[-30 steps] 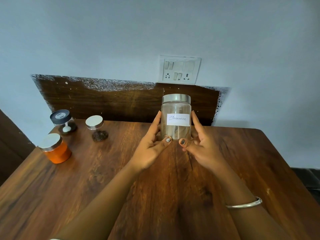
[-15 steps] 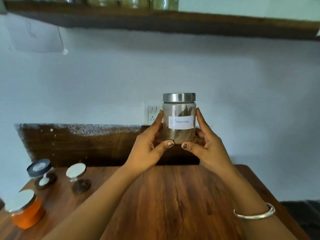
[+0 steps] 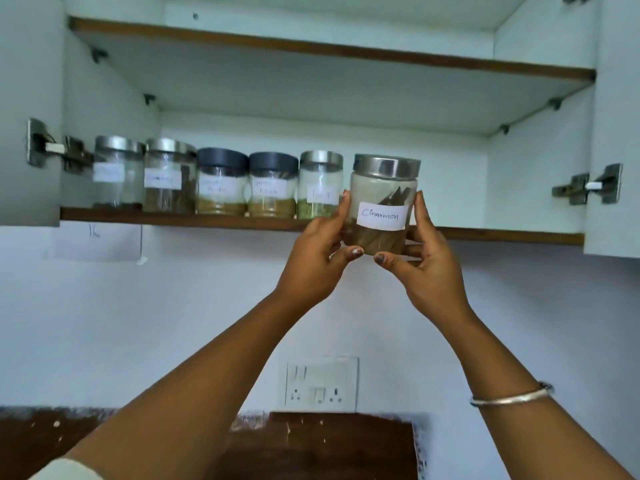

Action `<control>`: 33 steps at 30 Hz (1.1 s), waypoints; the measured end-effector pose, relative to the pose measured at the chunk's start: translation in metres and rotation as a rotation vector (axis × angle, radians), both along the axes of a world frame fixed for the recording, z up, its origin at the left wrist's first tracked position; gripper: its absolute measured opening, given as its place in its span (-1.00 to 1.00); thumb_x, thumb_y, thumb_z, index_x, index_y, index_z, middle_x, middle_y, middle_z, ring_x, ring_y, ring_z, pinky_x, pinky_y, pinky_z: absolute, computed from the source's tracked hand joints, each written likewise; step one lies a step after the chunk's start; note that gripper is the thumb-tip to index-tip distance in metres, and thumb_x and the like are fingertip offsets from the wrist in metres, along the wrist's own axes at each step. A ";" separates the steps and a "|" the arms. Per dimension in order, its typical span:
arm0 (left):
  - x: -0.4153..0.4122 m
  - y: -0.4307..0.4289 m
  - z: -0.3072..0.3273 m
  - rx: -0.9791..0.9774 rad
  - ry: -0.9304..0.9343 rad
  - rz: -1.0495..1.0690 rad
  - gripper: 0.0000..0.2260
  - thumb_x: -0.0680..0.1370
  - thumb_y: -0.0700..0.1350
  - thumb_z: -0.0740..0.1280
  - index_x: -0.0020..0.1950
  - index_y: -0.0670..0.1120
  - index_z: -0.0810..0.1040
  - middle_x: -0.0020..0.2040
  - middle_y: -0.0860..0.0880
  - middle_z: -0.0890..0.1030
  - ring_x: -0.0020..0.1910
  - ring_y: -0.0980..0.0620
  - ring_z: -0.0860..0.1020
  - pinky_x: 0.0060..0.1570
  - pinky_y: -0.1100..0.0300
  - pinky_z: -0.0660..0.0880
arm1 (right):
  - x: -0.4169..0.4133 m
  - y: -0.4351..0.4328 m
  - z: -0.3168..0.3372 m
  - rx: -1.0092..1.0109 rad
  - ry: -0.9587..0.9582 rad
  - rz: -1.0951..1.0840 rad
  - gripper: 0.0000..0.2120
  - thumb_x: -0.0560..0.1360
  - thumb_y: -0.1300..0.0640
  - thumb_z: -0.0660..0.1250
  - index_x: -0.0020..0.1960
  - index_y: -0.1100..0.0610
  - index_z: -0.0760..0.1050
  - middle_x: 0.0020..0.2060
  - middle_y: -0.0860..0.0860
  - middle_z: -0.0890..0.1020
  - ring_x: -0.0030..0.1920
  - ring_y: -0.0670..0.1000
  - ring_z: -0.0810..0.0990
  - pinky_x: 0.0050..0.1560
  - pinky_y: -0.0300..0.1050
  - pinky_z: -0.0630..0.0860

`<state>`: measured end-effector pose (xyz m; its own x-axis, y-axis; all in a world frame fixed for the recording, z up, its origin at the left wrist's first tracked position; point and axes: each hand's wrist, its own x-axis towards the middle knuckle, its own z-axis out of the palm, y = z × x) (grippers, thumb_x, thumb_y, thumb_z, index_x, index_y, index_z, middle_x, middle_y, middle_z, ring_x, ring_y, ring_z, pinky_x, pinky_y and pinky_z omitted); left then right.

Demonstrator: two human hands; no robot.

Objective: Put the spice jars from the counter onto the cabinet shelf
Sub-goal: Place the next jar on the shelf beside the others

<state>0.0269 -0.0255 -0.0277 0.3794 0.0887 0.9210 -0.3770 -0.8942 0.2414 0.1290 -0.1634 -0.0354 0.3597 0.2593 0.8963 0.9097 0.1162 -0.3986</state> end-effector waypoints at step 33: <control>0.081 0.019 0.026 0.121 -0.015 0.544 -0.55 0.58 -0.13 0.23 0.45 -0.17 0.25 0.18 -0.16 0.41 0.09 -0.12 0.47 0.03 0.10 0.43 | 0.053 0.063 0.052 -0.309 -0.033 -0.765 -0.57 0.54 -0.24 -0.01 0.08 0.11 0.30 -0.20 0.12 0.64 0.04 0.22 0.42 0.11 0.13 0.37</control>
